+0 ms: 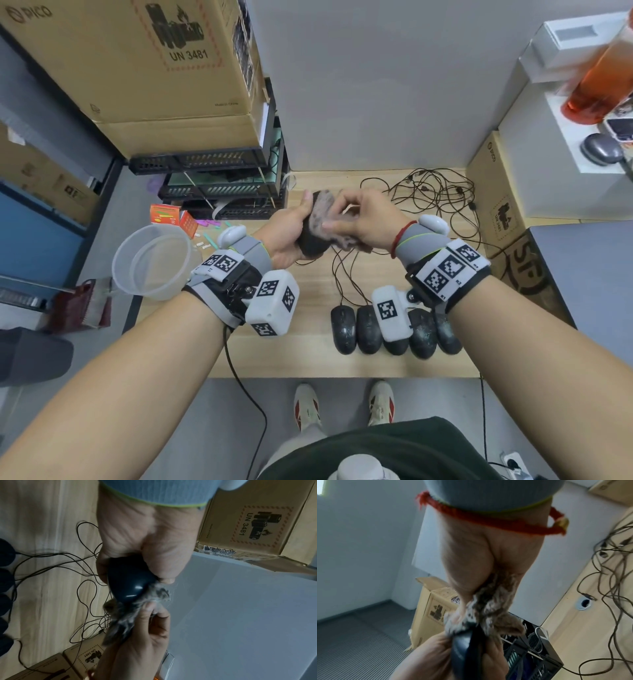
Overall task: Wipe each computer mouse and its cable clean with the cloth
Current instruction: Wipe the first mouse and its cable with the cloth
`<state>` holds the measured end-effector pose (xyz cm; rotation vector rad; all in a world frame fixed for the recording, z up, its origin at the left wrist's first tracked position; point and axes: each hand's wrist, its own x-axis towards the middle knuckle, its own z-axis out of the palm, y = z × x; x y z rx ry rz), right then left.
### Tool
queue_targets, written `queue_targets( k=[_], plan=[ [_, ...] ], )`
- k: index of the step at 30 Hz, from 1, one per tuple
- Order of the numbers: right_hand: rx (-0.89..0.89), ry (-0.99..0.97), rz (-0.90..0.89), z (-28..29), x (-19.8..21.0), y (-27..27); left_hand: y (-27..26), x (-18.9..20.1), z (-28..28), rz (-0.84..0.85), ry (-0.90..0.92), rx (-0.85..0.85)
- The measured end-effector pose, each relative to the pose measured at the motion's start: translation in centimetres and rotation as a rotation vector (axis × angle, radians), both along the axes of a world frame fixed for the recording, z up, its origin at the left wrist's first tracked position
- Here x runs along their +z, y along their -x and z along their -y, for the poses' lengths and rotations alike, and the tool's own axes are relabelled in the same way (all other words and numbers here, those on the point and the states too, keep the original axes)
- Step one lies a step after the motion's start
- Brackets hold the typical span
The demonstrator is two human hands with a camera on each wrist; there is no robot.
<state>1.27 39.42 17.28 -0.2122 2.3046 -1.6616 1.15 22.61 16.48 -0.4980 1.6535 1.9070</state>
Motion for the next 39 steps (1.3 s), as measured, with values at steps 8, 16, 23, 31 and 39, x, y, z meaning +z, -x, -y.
queue_targets(
  k=[8, 16, 23, 31, 39],
  plan=[
    [-0.054, 0.041, -0.011, 0.8, 0.0, 0.2, -0.1, 0.4, 0.2, -0.120, 0.019, -0.147],
    [-0.158, 0.501, 0.071, -0.7, 1.0, 1.0, 0.6, -2.0, 1.7, -0.125, 0.243, -0.071],
    [-0.109, 0.205, 0.008, 0.5, -0.6, -0.5, 0.0, 0.3, 0.3, -0.028, -0.085, -0.099],
    [-0.183, 0.081, -0.088, 1.1, 0.4, 0.4, 0.1, 0.4, 0.0, -0.102, -0.022, -0.136],
    [0.022, 0.125, 0.017, 1.5, 0.6, -0.3, 0.7, 1.0, 0.3, -0.068, -0.040, -0.097]
  ],
)
